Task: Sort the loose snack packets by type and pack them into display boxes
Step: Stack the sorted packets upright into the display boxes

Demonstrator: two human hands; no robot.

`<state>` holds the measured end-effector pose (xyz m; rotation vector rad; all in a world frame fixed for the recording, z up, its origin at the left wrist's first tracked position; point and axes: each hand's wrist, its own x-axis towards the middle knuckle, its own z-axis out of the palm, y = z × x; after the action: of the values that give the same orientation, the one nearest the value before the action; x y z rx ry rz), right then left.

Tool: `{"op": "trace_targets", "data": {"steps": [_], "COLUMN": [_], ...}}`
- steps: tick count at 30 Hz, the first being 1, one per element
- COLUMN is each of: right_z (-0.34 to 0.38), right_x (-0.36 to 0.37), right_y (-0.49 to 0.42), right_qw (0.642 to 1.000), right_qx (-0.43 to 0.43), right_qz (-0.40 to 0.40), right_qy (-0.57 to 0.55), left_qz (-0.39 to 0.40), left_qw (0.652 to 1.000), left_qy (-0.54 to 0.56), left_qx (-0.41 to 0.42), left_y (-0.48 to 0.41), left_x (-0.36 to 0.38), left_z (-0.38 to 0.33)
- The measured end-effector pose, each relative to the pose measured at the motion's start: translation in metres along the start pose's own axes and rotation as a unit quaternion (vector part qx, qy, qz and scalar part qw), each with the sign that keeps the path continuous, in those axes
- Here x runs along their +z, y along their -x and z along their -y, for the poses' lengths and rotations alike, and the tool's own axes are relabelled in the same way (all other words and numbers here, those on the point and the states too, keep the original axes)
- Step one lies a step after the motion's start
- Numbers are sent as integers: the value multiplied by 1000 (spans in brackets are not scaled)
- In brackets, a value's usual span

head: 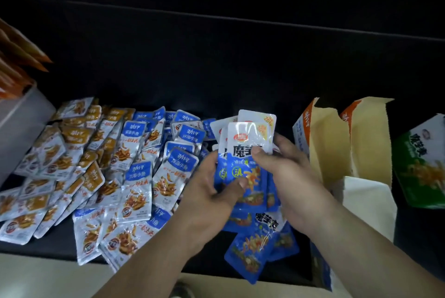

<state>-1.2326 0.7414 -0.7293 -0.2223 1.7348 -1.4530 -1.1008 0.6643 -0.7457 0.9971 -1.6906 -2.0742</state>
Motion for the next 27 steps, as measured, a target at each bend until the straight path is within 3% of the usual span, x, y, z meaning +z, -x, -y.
{"op": "trace_targets", "data": {"steps": [6,9,15,18,22,27], "right_z": [7,21,58,59,38,14], "right_x": [-2,-30,-108,-135,-151,-158], "right_y": [31,51,93,103,101,90], "right_qw": [997,995,998,997,994,994], "right_qx": [-65,-80,-53,-56,-75,-98], "right_qz": [6,17,42,32,-15,-44], "right_qy": [38,52,0,-47,-78,-2], "left_qz": [25,78,206,226,194,129], "left_qw": [997,987,945,916,944,973], "left_qy": [-54,-125,-251,-331,-262,-191], "left_qx": [53,71,40,29,-38,-4], "left_y": [10,21,33,28,23,25], "left_x": [21,37,94,130,164,164], "left_z": [-17,-35,-85,-96,-69,-29]}}
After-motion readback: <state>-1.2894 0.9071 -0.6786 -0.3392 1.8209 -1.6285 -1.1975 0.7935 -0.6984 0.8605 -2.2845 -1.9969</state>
